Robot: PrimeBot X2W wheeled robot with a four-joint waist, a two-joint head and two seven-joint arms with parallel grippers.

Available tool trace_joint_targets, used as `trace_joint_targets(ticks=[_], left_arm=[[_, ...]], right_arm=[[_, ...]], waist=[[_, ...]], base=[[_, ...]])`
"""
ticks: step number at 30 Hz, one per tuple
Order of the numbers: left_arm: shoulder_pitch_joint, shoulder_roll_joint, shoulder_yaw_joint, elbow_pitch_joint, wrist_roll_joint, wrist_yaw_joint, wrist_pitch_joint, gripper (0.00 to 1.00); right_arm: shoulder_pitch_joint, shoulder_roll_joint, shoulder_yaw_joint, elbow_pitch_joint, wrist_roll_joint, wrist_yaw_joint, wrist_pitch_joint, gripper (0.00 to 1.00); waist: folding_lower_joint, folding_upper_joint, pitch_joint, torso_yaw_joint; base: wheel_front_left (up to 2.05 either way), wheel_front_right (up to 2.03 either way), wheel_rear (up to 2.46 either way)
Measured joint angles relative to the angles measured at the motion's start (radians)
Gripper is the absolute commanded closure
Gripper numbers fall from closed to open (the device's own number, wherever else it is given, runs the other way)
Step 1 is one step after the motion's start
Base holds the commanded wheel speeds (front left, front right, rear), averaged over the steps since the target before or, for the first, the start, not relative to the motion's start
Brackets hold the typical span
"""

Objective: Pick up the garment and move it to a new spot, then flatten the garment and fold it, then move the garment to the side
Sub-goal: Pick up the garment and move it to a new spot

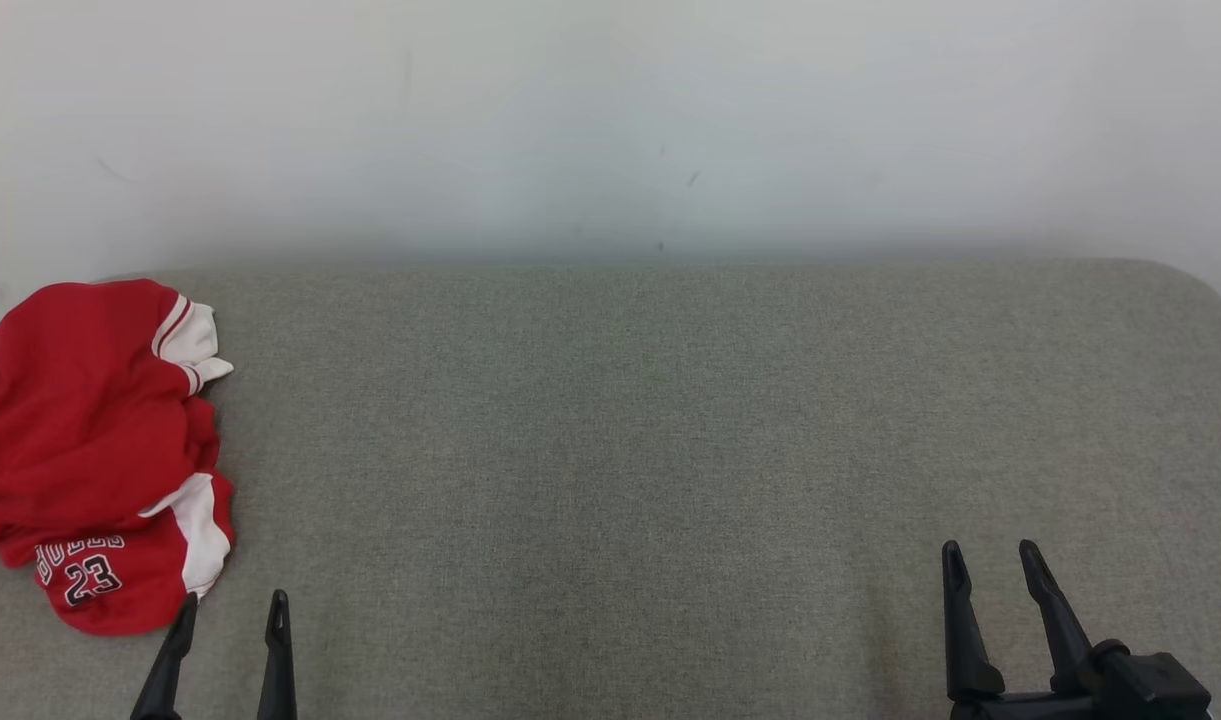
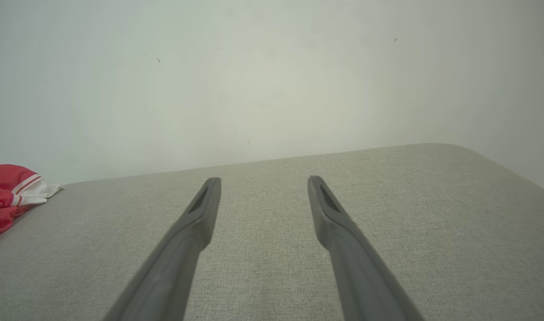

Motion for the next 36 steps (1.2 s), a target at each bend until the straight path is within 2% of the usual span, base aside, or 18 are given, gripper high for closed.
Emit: trace_joint_targets(ticks=[36], left_arm=[[0.018, -0.025, 0.035, -0.017, 0.011, 0.000, 0.000, 0.00]], right_arm=[[0.018, 0.000, -0.010, 0.011, 0.000, 0.000, 0.000, 0.00]], waist=[[0.0000, 0.0000, 0.003, 0.002]], base=[[0.00, 0.00, 0.00]])
